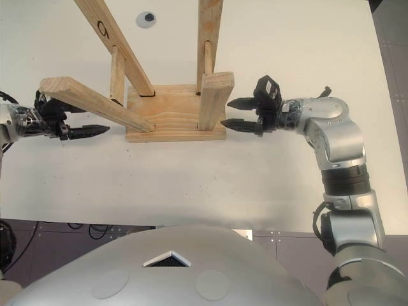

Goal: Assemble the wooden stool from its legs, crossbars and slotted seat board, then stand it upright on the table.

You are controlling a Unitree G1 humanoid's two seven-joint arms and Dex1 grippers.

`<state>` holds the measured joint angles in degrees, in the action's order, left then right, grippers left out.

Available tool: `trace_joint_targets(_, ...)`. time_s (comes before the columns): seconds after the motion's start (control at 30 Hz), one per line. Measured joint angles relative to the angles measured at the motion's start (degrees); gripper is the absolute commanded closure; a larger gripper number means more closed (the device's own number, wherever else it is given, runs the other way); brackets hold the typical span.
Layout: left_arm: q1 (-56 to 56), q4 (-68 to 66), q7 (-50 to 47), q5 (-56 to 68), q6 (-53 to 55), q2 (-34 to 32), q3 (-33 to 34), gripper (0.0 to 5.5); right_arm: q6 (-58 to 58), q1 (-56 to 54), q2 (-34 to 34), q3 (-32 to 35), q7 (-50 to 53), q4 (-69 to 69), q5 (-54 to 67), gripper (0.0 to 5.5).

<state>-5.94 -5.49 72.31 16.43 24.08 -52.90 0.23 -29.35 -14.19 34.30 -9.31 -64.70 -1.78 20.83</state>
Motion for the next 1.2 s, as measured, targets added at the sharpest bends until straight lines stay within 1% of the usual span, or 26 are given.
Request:
trace_joint_targets(0.23, 3.3, 7.2, 0.8, 6.6, 5.7, 0.5, 1.4, 2.04, 0.0, 0.6, -0.4, -4.0, 1.2, -0.5, -1.2, 2.77)
trace_joint_targets(0.3, 3.3, 8.5, 0.5, 8.8, 7.4, 1.6, 1.7, 2.04, 0.1, 0.2, -2.4, -4.7, 1.5, 0.2, -1.3, 2.77)
trace_joint_targets(0.4, 3.0, 9.0, 0.1, 10.2, 9.1, 2.5, 1.7, 2.04, 0.4, -1.2, -2.6, -5.4, 1.6, 2.2, -1.4, 2.77)
trace_joint_targets(0.43, 2.8, 9.0, 0.0, 10.5, 9.5, 3.0, 1.6, 2.23, 0.5, -1.6, -2.7, -5.4, 1.6, 2.6, -1.5, 2.95)
trace_joint_targets(0.5, 1.7, 9.0, -0.3, 11.6, 10.2, 4.1, 1.4, 2.41, 0.5, -2.5, -4.2, -5.3, 2.1, 4.2, -1.8, 3.14)
trace_joint_targets(0.53, 1.0, 9.0, -0.6, 11.8, 10.6, 4.5, 1.3, 2.58, 0.5, -2.5, -4.7, -5.6, 2.4, 4.3, -1.8, 3.35)
trace_joint_targets(0.83, 0.2, 9.1, -3.6, 11.3, 10.4, 7.4, -1.2, 3.91, -0.3, -4.1, -4.6, -6.0, 1.1, 8.9, -2.5, 4.79)
trace_joint_targets(0.97, -0.8, 7.4, -5.5, 11.0, 9.4, 9.8, -1.8, 4.00, -2.9, -5.5, -4.6, -5.2, 0.7, 11.2, -2.4, 5.34)
trace_joint_targets(1.03, -1.4, 6.8, -5.8, 12.1, 11.2, 10.7, -1.3, 4.00, -5.8, -6.0, -4.6, -4.4, 0.5, 11.2, -1.1, 5.49)
trace_joint_targets(1.1, -2.4, 6.8, -6.3, 14.5, 14.7, 11.5, -0.3, 4.01, -9.0, -6.9, -4.7, -4.1, -1.8, 10.1, 1.8, 5.50)
trace_joint_targets(1.13, -3.2, 7.2, -6.6, 16.1, 16.9, 12.3, -0.2, 4.01, -10.6, -7.6, -6.3, -4.2, -2.9, 8.8, 3.6, 5.50)
trace_joint_targets(1.2, -3.5, 7.3, -6.6, 17.3, 18.4, 12.4, 0.2, 4.04, -11.6, -8.4, -6.3, -4.2, -3.4, 8.2, 4.0, 5.50)
